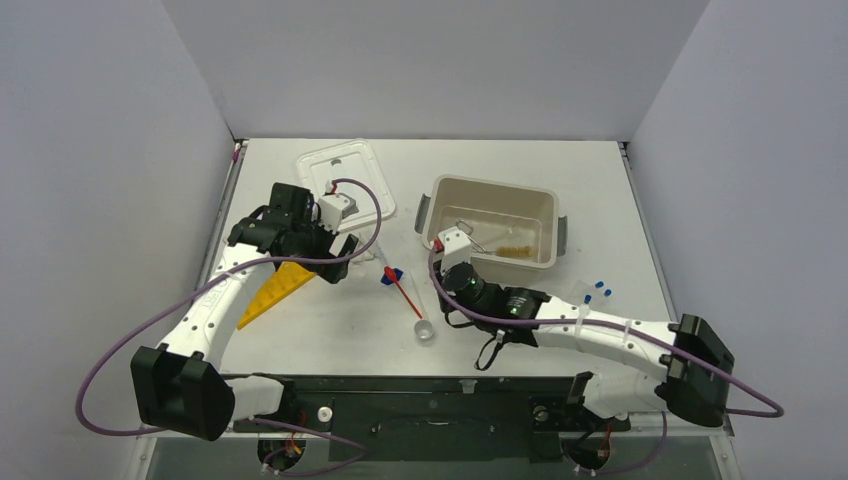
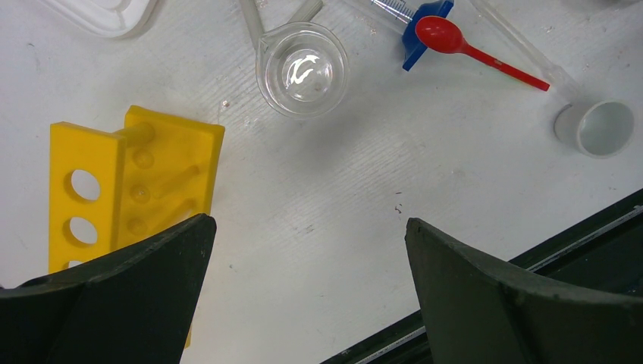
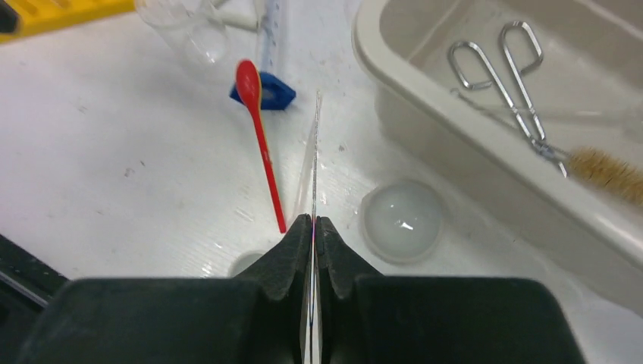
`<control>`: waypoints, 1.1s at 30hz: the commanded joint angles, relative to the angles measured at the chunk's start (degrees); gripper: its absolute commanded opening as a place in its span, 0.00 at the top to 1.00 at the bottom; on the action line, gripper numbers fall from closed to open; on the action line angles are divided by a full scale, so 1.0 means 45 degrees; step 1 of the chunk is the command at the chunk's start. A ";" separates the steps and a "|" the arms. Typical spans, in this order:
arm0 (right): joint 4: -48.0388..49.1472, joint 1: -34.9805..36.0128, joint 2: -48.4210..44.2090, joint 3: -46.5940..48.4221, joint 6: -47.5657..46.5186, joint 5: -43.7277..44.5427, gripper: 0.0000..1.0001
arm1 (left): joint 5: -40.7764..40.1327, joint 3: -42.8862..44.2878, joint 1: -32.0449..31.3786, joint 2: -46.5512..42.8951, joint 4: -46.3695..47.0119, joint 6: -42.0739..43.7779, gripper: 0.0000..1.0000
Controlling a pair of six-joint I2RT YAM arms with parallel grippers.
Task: Organize the chemistry lab equipment
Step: Pick up the chemistry item at the center of the board, then place the chemistry item in the storage box.
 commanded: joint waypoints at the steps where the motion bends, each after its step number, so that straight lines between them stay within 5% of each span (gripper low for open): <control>1: -0.1146 -0.0078 -0.1436 0.1347 -0.0957 0.0305 1.00 | 0.0043 0.0444 0.0048 -0.0424 0.0214 0.0056 0.04; 7: -0.1761 -0.2079 -0.2390 0.2208 -0.1027 0.0346 1.00 | 0.0144 0.0331 0.0057 -0.0411 0.0282 0.0029 0.03; 20: -0.3227 -0.6352 0.1878 0.4414 0.0244 0.2141 1.00 | 0.0236 0.0345 0.0055 -0.0510 0.0138 0.0017 0.03; 25: -0.3941 -0.6395 0.2432 0.5305 0.0137 0.2470 0.68 | 0.0148 0.0321 0.0054 -0.0616 0.0101 0.0100 0.03; 33: -0.4833 -0.5051 -0.0176 0.3567 0.0914 0.2699 0.51 | 0.0223 0.0276 0.0058 -0.0451 0.0204 0.0095 0.03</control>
